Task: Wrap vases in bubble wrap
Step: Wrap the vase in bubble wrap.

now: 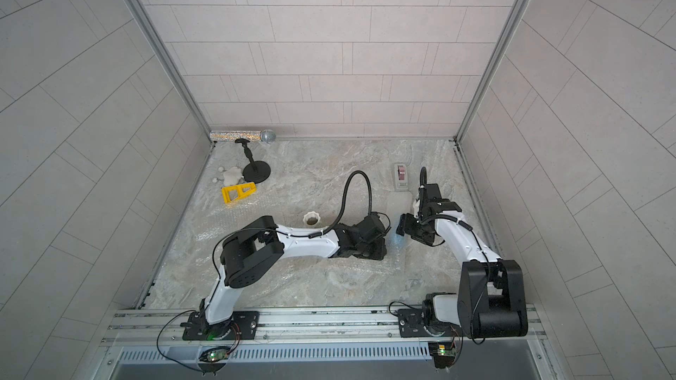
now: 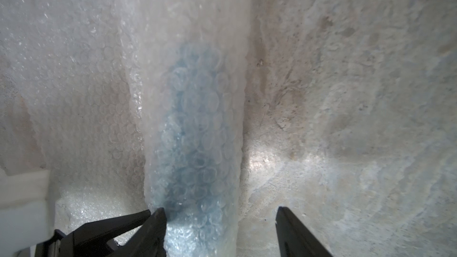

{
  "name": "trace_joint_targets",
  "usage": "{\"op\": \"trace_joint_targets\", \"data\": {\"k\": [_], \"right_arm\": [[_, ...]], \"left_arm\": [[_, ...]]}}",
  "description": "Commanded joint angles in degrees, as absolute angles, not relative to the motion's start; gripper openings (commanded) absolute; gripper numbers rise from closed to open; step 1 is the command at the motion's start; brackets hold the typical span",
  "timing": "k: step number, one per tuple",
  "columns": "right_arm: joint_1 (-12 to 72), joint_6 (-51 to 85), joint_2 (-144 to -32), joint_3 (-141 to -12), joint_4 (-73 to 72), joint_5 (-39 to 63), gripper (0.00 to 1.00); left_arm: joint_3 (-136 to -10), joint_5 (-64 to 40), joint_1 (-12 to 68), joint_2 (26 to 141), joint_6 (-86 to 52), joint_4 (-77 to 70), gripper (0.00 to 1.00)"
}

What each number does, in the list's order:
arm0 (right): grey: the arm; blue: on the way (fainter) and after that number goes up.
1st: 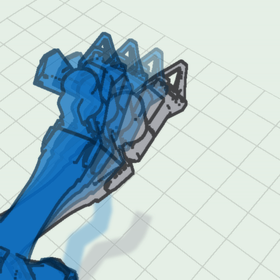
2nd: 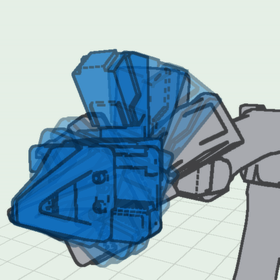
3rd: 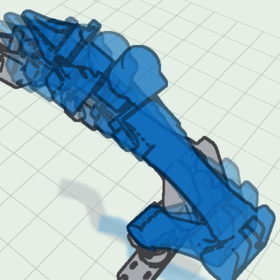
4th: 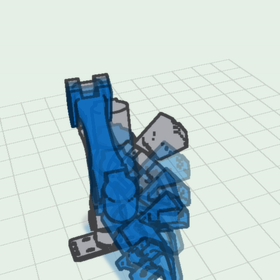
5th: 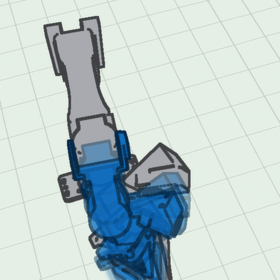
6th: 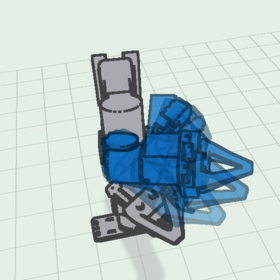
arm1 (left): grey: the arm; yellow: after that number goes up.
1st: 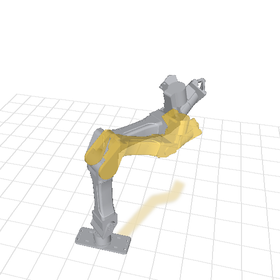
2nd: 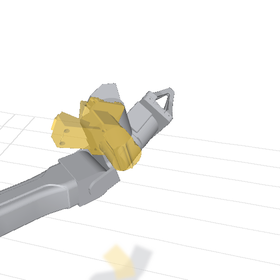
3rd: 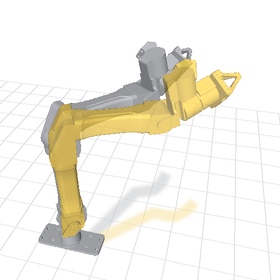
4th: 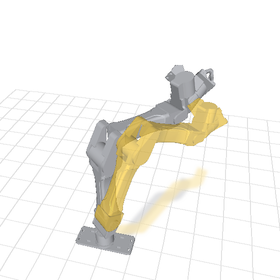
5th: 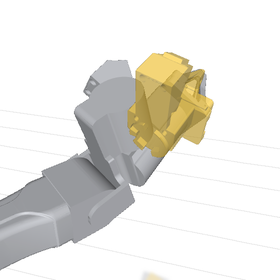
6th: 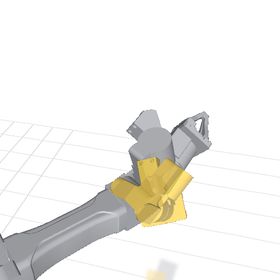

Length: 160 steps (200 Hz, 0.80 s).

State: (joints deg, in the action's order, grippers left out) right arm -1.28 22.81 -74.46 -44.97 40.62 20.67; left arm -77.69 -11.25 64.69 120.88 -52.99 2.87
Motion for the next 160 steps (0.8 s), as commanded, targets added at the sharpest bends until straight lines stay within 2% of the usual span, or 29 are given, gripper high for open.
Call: {"op": "trace_joint_targets", "data": {"k": [1, 44, 82, 99, 121, 160], "right_arm": [[0.0, 21.8, -75.0, -44.9, 40.9, 19.7, 0.7], [3.2, 21.8, -76.8, -45.6, 41.3, 16.2, 0.64], [5.9, 21.6, -78.1, -46.6, 41.9, 13.5, 0.62], [6.8, 21.5, -78.3, -46.8, 41.5, 12.6, 0.62], [8.5, 21.8, -78.7, -47.7, 41.5, 11.2, 0.62], [10.7, 21.8, -79.4, -48.6, 41.3, 9.9, 0.62]], "left_arm": [[-77.8, -10.5, 65.3, 121.4, -52.9, 3.2, 0.25], [-78.1, -9.6, 65.3, 120.1, -51.6, 3.8, 0.25], [-77.1, -8.9, 64.2, 116.9, -49.2, 6.1, 0.26], [-75.2, -8.2, 63.8, 114.7, -48.9, 5.6, 0.28], [-73.0, -8.0, 63.3, 111.4, -48.8, 4.6, 0.35], [-71.4, -7.8, 60.9, 109.1, -49.9, 3.4, 0.38]]}}
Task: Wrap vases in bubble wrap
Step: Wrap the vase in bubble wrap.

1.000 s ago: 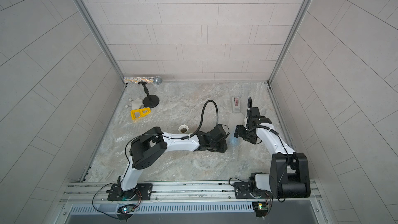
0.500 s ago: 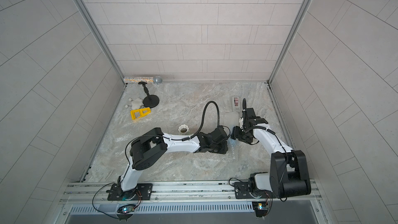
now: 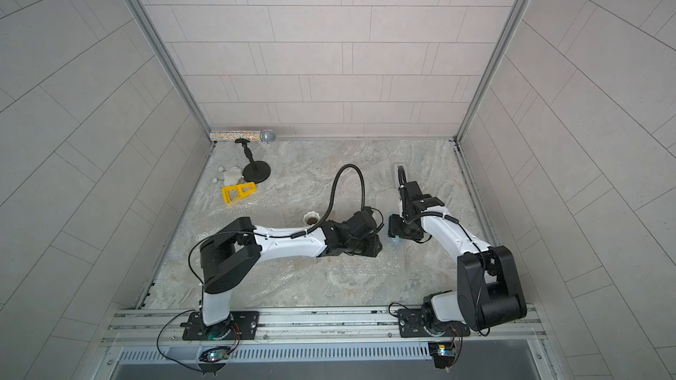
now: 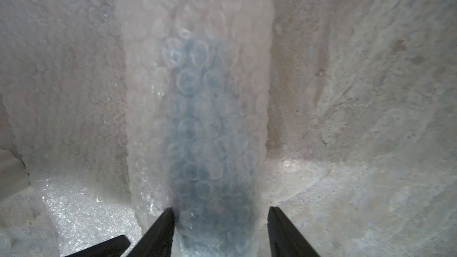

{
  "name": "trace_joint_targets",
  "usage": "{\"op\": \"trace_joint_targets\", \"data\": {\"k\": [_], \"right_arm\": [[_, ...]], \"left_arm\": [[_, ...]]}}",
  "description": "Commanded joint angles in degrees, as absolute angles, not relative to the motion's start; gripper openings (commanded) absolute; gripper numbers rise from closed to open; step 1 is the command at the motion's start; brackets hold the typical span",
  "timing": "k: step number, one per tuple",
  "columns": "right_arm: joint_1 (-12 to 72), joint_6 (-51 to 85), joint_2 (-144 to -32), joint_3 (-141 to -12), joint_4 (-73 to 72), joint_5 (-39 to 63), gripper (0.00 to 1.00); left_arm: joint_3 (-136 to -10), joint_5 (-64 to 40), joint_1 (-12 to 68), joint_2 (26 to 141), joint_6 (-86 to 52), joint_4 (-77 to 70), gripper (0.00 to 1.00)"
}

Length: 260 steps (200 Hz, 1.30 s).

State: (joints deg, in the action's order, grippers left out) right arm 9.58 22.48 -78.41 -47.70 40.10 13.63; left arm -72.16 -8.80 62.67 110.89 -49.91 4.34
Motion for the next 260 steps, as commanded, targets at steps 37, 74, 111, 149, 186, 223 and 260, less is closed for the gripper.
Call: {"op": "trace_joint_targets", "data": {"k": [37, 74, 111, 149, 186, 223, 260], "right_arm": [[11.5, 21.9, -79.9, -48.1, 40.4, 9.7, 0.63], [11.9, 22.0, -80.0, -48.1, 39.9, 9.7, 0.63], [12.0, 21.8, -80.5, -48.1, 39.1, 10.4, 0.63], [12.0, 21.8, -80.2, -48.1, 38.8, 9.6, 0.63], [12.0, 22.0, -78.7, -48.3, 38.8, 9.7, 0.65], [11.1, 22.6, -75.4, -48.8, 40.4, 10.2, 0.69], [7.0, 23.1, -73.7, -48.4, 40.4, 15.7, 0.73]], "left_arm": [[-73.2, -11.0, 56.9, 111.4, -51.9, -0.5, 0.4], [-81.1, -12.4, 56.8, 117.6, -51.0, 1.7, 0.43], [-84.4, -11.7, 56.7, 121.5, -51.5, 1.7, 0.43], [-82.8, -11.5, 56.7, 122.5, -52.9, 1.7, 0.41], [-80.0, -10.5, 56.8, 122.3, -53.6, 1.3, 0.36], [-79.4, -9.3, 56.9, 122.5, -52.0, 3.0, 0.34], [-79.7, -9.0, 57.1, 122.9, -50.7, 4.0, 0.33]]}}
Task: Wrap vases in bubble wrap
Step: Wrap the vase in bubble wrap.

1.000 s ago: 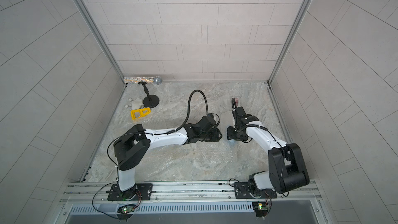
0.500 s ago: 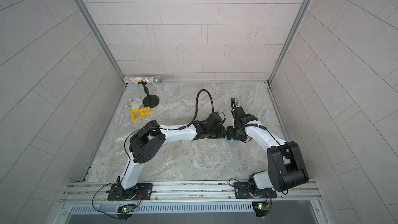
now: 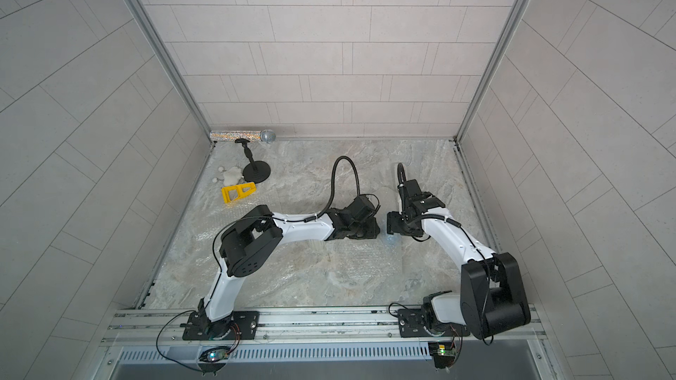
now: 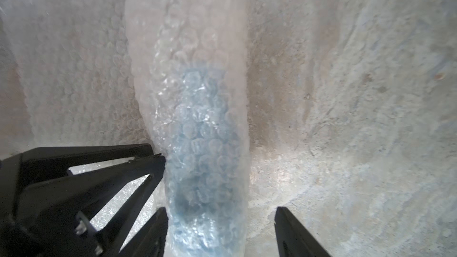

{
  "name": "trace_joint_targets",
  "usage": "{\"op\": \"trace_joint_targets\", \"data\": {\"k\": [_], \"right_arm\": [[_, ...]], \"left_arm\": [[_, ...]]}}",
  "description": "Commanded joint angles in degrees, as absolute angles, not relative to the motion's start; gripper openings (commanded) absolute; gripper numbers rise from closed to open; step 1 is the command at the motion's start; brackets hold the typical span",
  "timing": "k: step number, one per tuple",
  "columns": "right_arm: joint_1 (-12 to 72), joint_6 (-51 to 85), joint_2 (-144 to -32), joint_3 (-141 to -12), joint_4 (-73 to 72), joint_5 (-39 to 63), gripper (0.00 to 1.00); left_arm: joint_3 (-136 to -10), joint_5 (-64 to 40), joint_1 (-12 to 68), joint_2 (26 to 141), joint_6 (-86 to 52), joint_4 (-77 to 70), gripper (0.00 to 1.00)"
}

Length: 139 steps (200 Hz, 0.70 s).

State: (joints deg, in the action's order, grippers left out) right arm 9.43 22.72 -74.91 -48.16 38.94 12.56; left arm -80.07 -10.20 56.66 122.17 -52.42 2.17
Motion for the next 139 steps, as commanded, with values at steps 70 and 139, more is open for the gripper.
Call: {"op": "trace_joint_targets", "data": {"k": [70, 139], "right_arm": [[4.3, 23.2, -76.3, -44.8, 35.9, 23.6, 0.69], [9.5, 23.0, -78.9, -44.3, 36.0, 15.4, 0.64]], "left_arm": [[-80.0, -8.3, 57.4, 122.1, -49.0, 5.8, 0.32], [-74.0, -5.9, 57.0, 112.3, -49.7, -3.2, 0.31]]}}
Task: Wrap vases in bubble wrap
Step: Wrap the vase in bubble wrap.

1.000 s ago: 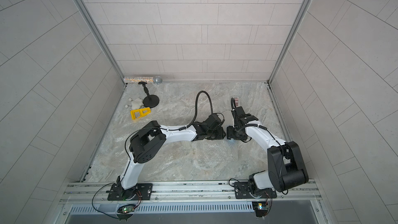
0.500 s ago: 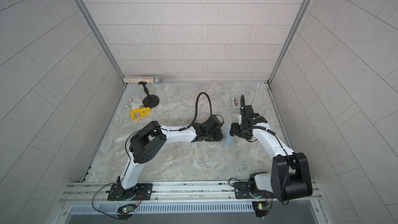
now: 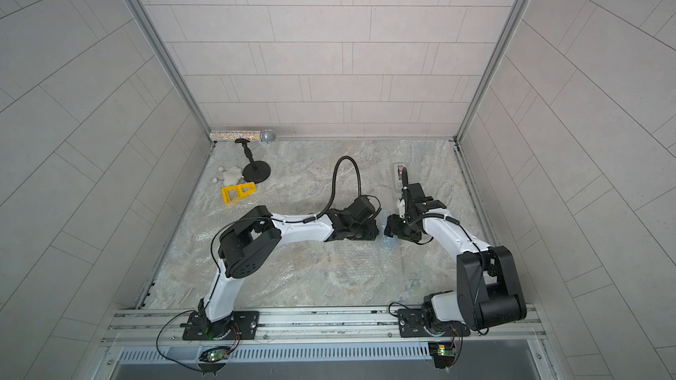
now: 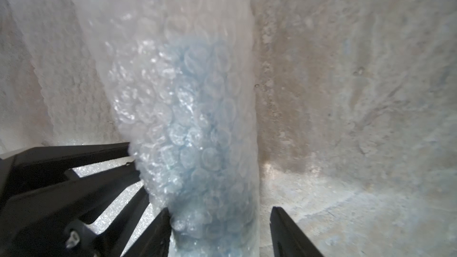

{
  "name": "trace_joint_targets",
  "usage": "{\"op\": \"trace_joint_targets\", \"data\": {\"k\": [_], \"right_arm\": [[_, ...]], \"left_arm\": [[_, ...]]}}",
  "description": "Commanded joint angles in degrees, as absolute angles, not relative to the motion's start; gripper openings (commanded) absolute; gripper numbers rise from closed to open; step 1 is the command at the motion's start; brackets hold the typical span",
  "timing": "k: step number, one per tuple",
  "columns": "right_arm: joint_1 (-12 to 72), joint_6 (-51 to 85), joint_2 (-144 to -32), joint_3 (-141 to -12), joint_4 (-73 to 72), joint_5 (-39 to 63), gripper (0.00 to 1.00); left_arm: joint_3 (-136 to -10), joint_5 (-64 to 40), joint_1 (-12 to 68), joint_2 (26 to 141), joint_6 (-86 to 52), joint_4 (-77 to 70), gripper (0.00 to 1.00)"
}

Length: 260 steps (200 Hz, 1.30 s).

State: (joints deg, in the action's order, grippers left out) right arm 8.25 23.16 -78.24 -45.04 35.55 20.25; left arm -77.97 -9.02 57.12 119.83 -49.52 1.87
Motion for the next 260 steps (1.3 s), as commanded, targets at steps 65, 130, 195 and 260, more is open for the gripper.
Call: {"op": "trace_joint_targets", "data": {"k": [65, 130, 195, 260], "right_arm": [[13.7, 24.9, -79.9, -42.9, 32.6, 11.8, 0.64], [13.8, 25.1, -77.9, -42.3, 30.6, 11.1, 0.64], [13.7, 24.4, -77.0, -43.2, 32.2, 9.3, 0.65], [13.4, 24.3, -74.4, -43.6, 34.2, 10.1, 0.7]], "left_arm": [[-77.2, -9.6, 56.6, 113.7, -52.0, -3.7, 0.39], [-77.6, -12.4, 57.4, 119.0, -56.5, -6.4, 0.44], [-75.8, -12.2, 57.7, 120.0, -56.0, -3.1, 0.48], [-75.1, -10.1, 57.8, 121.6, -52.6, 0.6, 0.44]]}}
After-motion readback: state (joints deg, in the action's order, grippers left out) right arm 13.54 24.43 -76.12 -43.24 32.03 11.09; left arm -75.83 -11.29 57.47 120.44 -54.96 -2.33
